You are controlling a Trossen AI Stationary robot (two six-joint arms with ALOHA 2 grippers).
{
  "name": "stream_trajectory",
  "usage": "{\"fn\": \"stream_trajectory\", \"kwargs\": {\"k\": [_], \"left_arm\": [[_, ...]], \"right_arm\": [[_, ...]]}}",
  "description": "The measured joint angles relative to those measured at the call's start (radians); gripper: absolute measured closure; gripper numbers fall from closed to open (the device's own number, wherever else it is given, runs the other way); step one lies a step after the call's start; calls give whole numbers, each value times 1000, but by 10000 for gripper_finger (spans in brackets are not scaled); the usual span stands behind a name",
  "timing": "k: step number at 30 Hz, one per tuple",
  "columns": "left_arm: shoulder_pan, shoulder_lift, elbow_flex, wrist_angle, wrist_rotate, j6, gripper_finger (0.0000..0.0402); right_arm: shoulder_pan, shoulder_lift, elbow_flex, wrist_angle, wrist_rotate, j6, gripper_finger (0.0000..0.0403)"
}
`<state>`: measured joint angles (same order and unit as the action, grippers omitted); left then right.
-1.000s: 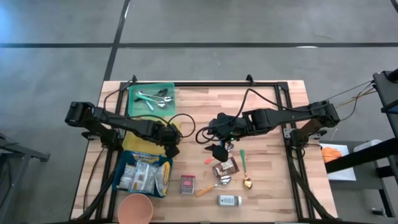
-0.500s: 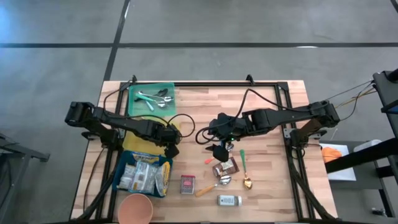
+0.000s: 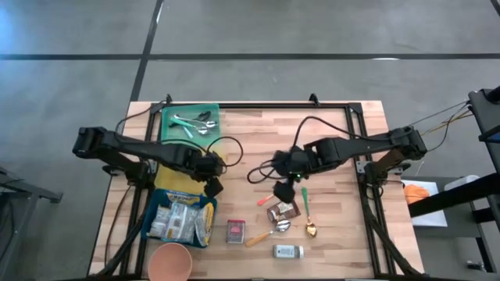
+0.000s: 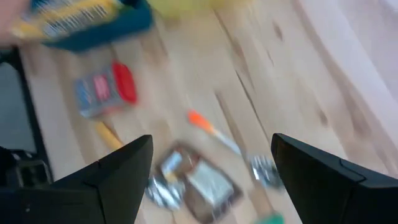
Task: Pick & Place Food Item
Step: Put the orange seasoning pack into the yellow bin
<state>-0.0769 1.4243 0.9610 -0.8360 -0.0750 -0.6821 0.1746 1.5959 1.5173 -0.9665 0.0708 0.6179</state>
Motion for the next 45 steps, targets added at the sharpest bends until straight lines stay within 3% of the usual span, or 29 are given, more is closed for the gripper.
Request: {"fn": "stream_trajectory", "kwargs": {"k": [3,8,18,23,31,37,45], "left_arm": [[0,-31,20,1,-2,-2,123],[0,-63,53,11,-3,15,123],[0,-71,74,79,-1,58,123],[0,-71,74,125,54,58,123],[0,-71,73,129,69,66,123],[2,-71,73,113,72,104,123],[6,-72,73,31,73,104,123]], "right_arm": [[29,0,-7,-91,-15,27,76],[79,-4,-78,-102,-140,38,76],[115,-6,-220,187,-251,-51,76],[123,-6,-278,279,-243,-48,76],[148,17,-317,330,-27,-111,76],[161,81,-316,386,-25,-230,76],[169,176,-317,410,-37,-264,76]]}}
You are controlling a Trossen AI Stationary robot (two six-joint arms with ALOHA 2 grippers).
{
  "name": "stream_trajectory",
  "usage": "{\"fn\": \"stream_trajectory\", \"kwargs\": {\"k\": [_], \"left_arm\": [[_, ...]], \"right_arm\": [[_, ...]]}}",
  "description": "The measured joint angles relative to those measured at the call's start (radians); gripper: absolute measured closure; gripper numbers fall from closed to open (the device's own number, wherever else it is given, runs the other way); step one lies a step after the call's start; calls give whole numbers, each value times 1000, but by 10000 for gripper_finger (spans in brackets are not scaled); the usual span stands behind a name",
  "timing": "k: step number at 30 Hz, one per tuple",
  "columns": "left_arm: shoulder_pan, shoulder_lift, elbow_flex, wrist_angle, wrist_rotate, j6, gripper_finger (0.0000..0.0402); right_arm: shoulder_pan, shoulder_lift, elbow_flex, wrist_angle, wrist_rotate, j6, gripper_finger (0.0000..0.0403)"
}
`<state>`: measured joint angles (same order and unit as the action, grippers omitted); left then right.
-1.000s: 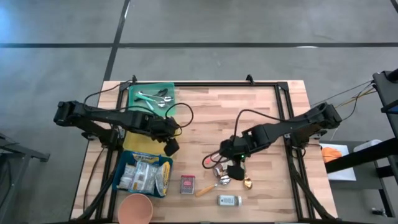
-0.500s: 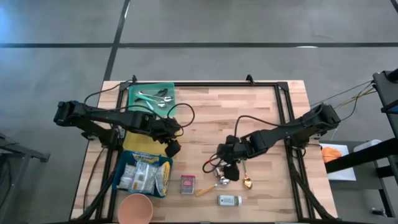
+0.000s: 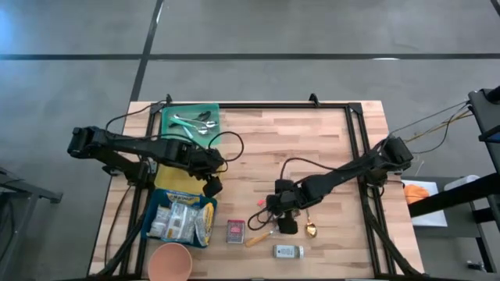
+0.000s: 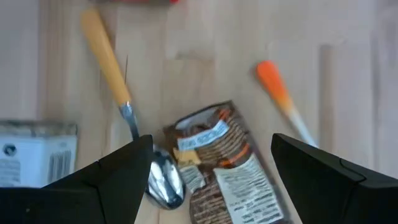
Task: Pick & Place Food Item
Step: Put the orange seasoning pack into the yellow bin
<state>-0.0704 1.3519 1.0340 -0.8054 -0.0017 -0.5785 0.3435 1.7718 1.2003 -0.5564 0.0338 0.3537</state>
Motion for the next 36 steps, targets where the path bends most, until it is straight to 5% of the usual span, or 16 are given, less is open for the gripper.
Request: {"fn": "stream_trajectory", "kwargs": {"k": [36], "left_arm": [[1,-15,0,-27,3,48,123]], "right_arm": [[-21,174,6,42,-32,-126,96]]}}
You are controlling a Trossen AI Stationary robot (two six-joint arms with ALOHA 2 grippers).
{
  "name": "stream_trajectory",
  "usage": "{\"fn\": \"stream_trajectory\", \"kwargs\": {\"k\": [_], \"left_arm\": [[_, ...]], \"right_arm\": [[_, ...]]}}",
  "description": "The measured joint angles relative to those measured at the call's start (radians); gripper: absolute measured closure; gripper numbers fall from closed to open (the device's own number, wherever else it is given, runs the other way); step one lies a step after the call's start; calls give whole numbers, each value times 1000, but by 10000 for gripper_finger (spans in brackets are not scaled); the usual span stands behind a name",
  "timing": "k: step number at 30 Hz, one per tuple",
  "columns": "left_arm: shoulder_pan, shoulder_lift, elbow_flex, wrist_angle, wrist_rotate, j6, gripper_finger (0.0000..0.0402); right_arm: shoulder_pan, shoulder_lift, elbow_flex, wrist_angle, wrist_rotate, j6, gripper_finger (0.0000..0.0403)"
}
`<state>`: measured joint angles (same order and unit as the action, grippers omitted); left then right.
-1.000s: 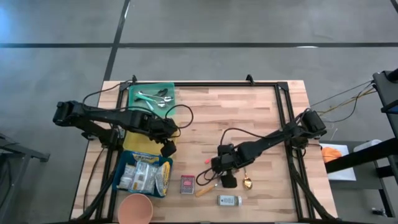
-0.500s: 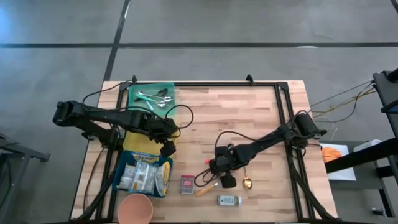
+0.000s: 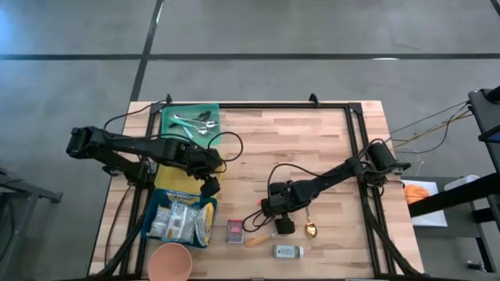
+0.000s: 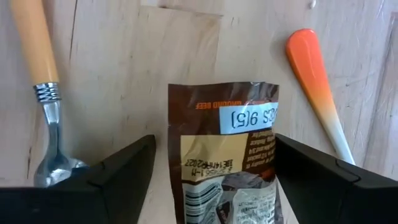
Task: Pick & Place Food Item
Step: Put the orange seasoning pack into the yellow bin
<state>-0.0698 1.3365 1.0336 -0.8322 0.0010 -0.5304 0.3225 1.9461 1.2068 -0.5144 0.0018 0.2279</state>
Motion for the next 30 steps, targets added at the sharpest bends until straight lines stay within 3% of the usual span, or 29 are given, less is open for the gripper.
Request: {"fn": "stream_trajectory", "kwargs": {"k": [10,15,22,26,30], "left_arm": [[0,0,0,-1,0,8,123],[0,0,0,-9,0,6,123],[0,0,0,-7,0,-38,123],[-1,-1,0,59,0,-83,123],[-9,-25,0,215,-4,-121,123]], "right_arm": [[0,-4,-1,-3,24,10,267],[0,-36,-3,-17,11,90,345],[0,-179,-3,6,27,280,353],[0,-295,-3,74,133,396,351],[1,-411,-2,170,312,449,343]]}}
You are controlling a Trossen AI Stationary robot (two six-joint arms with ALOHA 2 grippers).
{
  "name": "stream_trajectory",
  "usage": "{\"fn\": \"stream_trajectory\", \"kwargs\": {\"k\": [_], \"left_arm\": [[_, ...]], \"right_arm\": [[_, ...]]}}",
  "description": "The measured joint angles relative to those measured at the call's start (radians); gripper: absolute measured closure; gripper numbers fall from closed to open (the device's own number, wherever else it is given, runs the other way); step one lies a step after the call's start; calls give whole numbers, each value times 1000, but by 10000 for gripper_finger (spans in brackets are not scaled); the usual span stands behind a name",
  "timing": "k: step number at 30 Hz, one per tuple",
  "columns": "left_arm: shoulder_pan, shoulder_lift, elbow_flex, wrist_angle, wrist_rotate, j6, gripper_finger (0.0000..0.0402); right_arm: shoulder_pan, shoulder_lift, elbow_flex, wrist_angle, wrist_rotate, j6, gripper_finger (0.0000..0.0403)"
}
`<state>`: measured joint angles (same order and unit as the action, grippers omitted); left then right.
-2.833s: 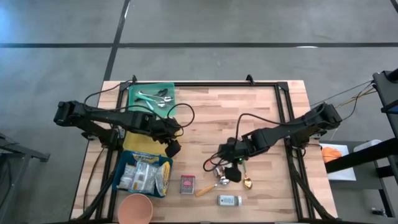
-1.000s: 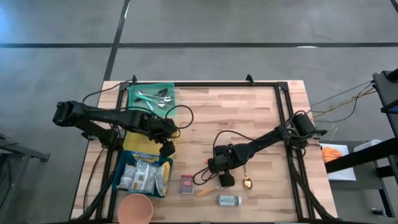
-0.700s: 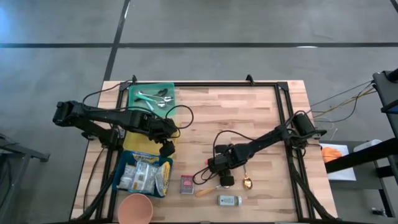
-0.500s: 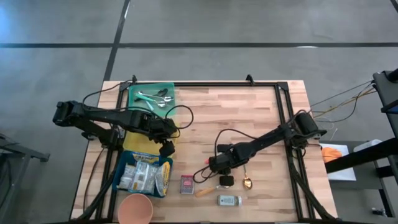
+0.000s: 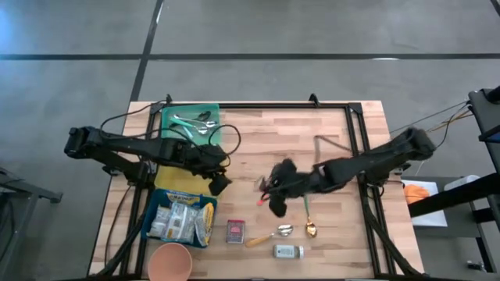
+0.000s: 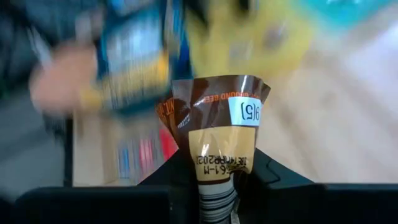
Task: Pick & Place Food Item
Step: Put the orange seasoning pack into the yellow bin
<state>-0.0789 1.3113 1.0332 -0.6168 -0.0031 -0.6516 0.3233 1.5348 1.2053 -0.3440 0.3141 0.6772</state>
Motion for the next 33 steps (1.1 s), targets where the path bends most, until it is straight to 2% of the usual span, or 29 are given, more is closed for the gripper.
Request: {"fn": "stream_trajectory", "kwargs": {"k": [5,8,11,16,20,23,27,33], "left_arm": [[-4,-48,-1,157,-95,-28,123],[-5,-77,-21,327,-145,-35,123],[-6,-96,-59,587,-181,-55,123],[7,-87,-163,1103,-194,-104,123],[37,-57,-232,1413,-201,-153,123],[60,-36,-261,1564,-203,-197,123],[75,-7,-267,1658,-196,-252,123],[78,2,-239,1711,-158,-266,123]], "right_arm": [[0,-129,-9,104,214,-44,354],[-1,-185,-26,245,331,-142,355],[-11,-224,-57,485,396,-315,355],[-49,-240,-103,872,392,-589,355],[-94,-223,-119,1097,302,-726,356],[-140,-190,-114,1224,196,-772,356],[-206,-121,-57,1311,48,-776,356],[-274,6,77,1313,-132,-710,356]]}}
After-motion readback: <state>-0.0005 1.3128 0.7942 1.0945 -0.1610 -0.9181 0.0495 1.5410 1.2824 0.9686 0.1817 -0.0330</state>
